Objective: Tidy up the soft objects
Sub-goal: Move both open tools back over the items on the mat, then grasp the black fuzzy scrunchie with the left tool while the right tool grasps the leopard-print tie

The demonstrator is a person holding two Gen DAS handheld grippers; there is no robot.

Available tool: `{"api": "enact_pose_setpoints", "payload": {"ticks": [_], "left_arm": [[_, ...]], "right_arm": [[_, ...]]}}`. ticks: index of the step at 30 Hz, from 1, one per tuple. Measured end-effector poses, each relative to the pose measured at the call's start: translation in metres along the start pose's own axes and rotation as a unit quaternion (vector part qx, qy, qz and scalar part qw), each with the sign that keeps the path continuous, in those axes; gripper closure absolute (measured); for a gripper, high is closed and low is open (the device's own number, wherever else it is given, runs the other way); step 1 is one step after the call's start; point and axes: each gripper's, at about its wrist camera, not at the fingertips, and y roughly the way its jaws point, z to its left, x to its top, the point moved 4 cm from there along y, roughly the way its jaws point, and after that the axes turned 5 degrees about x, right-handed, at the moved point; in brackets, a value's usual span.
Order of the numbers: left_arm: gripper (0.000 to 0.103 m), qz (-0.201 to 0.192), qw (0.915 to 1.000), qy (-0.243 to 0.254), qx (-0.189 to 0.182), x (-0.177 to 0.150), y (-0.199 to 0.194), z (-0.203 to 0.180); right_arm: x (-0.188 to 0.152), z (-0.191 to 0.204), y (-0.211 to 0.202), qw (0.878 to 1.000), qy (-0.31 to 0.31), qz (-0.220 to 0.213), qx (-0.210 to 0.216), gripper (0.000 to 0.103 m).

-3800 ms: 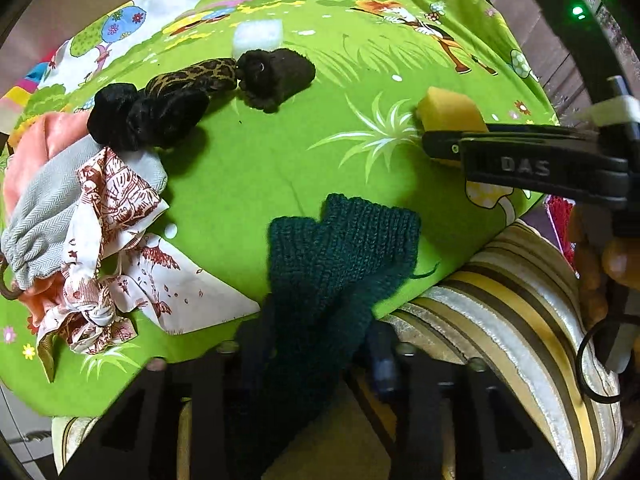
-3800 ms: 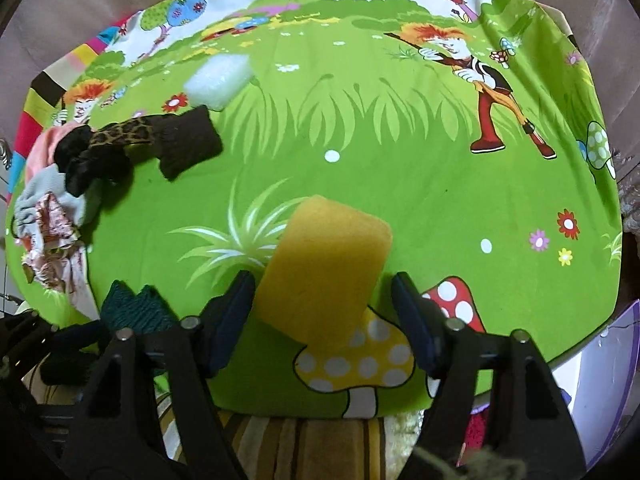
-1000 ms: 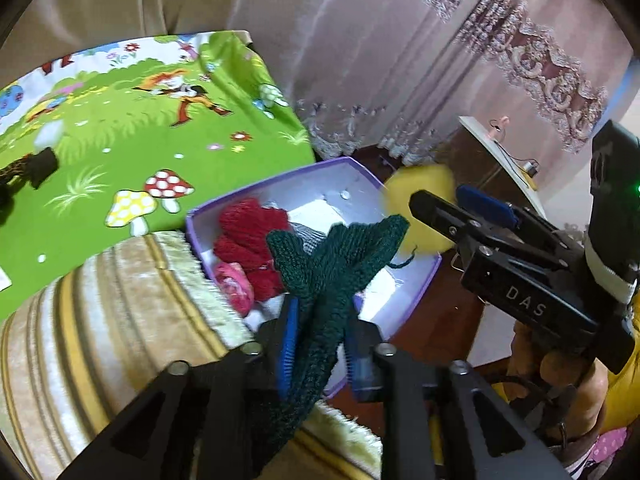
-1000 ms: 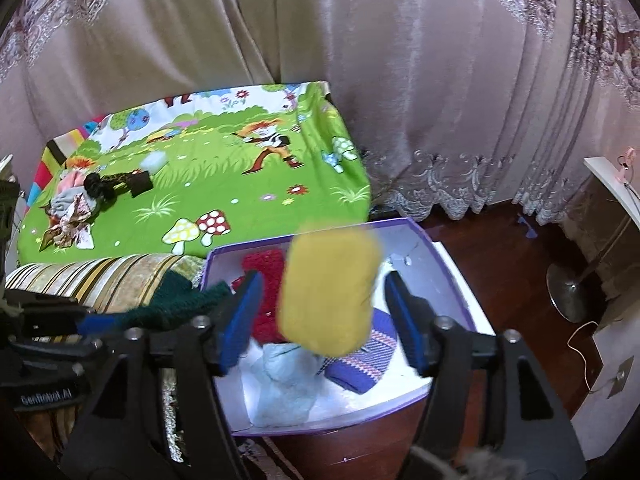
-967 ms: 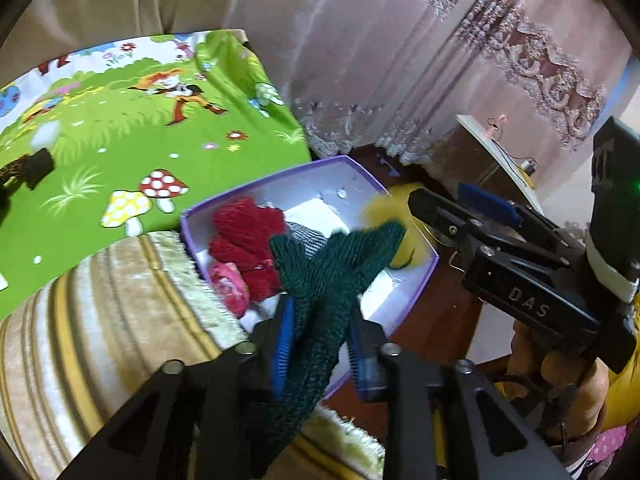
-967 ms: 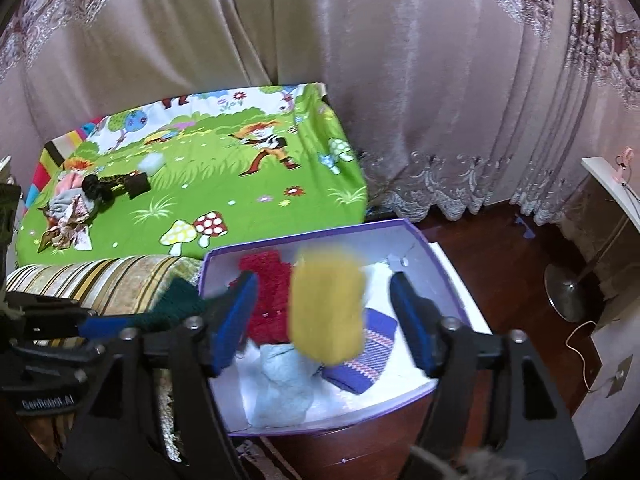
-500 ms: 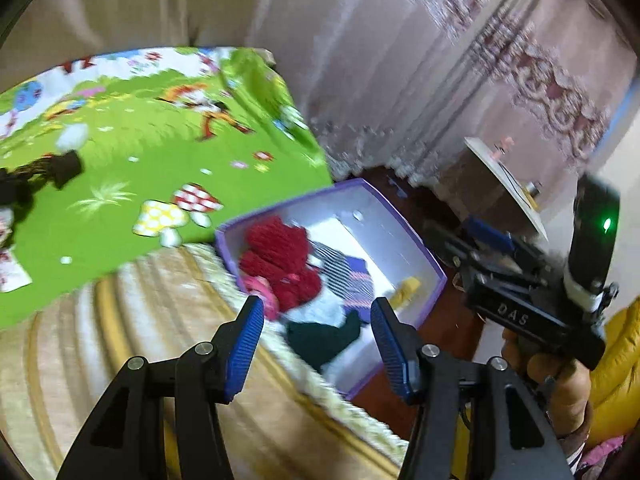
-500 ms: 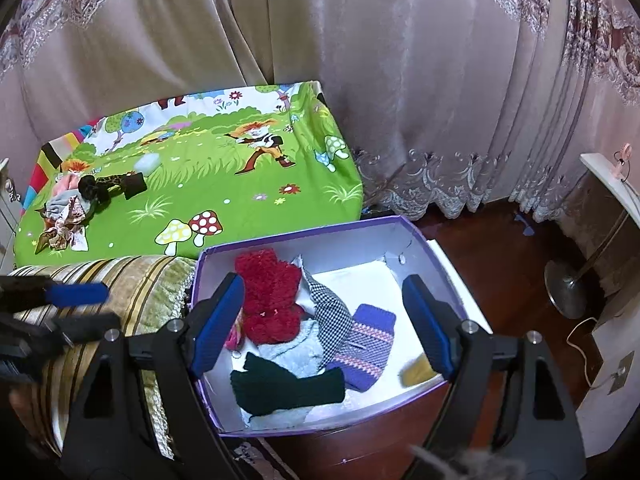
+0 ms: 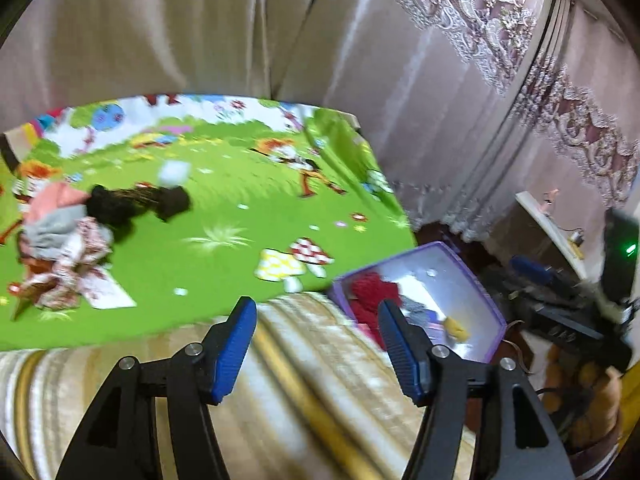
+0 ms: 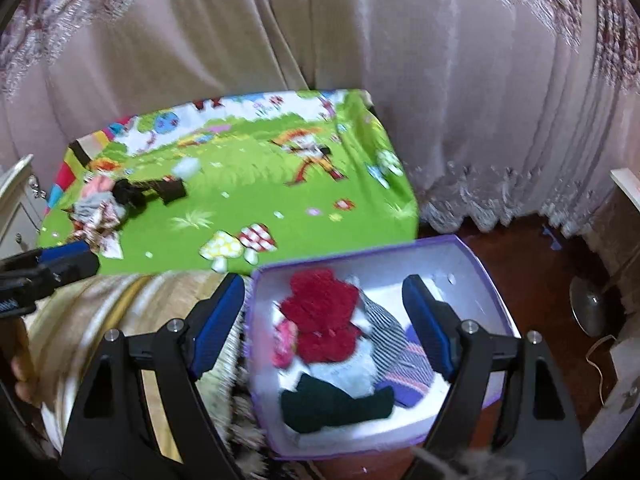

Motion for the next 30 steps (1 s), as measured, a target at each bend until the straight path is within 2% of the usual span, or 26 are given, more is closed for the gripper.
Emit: {"api": "enact_pose_setpoints", "payload": {"ticks": [3, 12, 15, 17, 20, 27, 30], "left_arm": [[0.039, 0.0, 0.9998, -0.008, 0.017, -0.002, -0.007, 0.025], [0.039, -0.012, 0.9965, -0.04, 0.072, 0.001, -0.026, 0.096], [0.039, -0.009, 0.9948, -0.055, 0.085, 0.005, -0.026, 0.118], [0.039, -0.008, 0.9941, -0.062, 0.089, 0.009, -0.024, 0.127], [0.039, -0.01, 0.9928, -0.071, 0.096, 0.018, -0.021, 0.143], [0.039, -0.007, 0.9906, -0.098, 0.094, 0.043, 0.0, 0.176], [0.044, -0.004, 0.9906, -0.094, 0.099, 0.055, 0.013, 0.187]], "right_arm": [[0.01, 0.023, -0.004, 0.999, -0.023, -0.022, -0.006, 0.007], [0.036, 0.082, 0.004, 0.995, -0.065, -0.072, 0.032, 0.006], [0.042, 0.101, 0.016, 0.994, -0.086, -0.061, 0.04, 0.006], [0.047, 0.112, 0.028, 0.994, -0.083, -0.037, 0.065, 0.006], [0.055, 0.127, 0.043, 0.992, -0.073, -0.026, 0.099, 0.006], [0.077, 0.159, 0.081, 0.989, -0.09, -0.01, 0.115, 0.006], [0.084, 0.168, 0.099, 0.988, -0.096, -0.005, 0.119, 0.006]]}}
